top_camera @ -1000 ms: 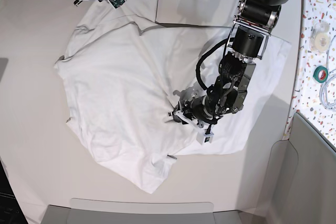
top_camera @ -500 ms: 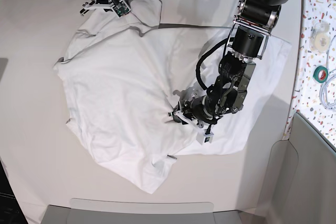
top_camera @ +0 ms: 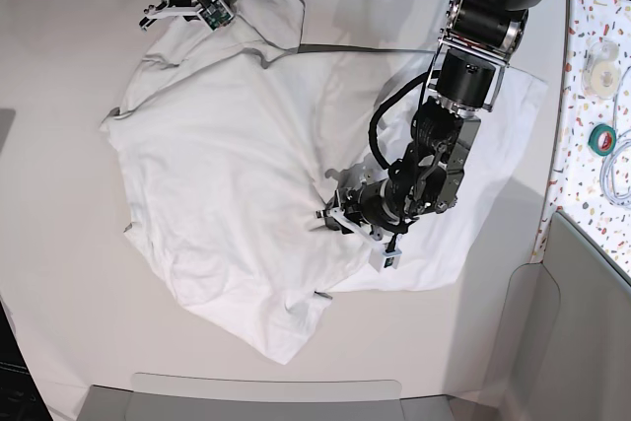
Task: Layout the t-shirt on the table in an organized manner, then fold the t-shirt properly
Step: 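Grasp the shirt fabric with both grippers, right gripper at the shoulder, then pull the shirt with both grippers, drawing the fabric apart to spread it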
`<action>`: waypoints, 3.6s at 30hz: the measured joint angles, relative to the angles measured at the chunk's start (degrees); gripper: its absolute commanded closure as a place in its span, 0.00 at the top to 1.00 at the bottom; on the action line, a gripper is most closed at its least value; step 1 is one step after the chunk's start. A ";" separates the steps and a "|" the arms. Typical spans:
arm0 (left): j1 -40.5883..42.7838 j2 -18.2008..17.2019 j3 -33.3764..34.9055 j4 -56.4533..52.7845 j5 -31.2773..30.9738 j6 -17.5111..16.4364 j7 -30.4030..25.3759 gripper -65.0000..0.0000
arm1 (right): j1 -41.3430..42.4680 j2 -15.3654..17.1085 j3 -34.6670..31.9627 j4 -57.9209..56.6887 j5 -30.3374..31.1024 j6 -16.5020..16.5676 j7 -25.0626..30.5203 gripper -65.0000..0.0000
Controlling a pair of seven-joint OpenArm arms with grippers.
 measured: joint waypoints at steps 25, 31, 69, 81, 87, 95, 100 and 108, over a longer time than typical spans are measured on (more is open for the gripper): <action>0.00 -0.02 0.00 0.00 0.00 0.00 -0.02 0.17 | 2.14 -4.68 7.69 -5.57 -0.24 -0.17 22.60 0.00; 0.00 0.00 0.00 0.00 0.00 0.00 -0.02 0.17 | 5.49 -5.29 7.96 -8.22 -0.11 -0.26 15.23 0.00; 1.03 2.86 -0.13 0.28 8.41 -0.85 -1.42 0.18 | 4.74 -16.28 41.44 -1.11 25.38 0.00 0.72 0.00; 4.31 2.38 -0.39 22.18 9.88 0.42 0.39 0.18 | 16.90 -16.11 38.62 -0.61 25.33 0.02 0.09 0.00; 7.76 2.29 -0.48 31.69 9.99 0.15 0.57 0.18 | 26.82 -15.87 32.54 -0.94 24.70 0.02 -0.59 0.00; 7.56 0.44 -9.84 27.89 27.58 0.59 -2.14 0.18 | 47.67 -13.31 20.37 -15.34 12.07 -0.33 -10.82 0.00; 6.45 1.29 -10.19 20.52 37.64 -0.24 -7.17 0.18 | 54.88 -13.29 16.31 -32.04 9.16 0.02 -11.45 0.00; -0.04 1.11 -10.25 0.07 38.69 -0.22 -13.00 0.17 | 55.45 -13.42 15.93 -42.14 9.14 -0.24 -11.50 0.00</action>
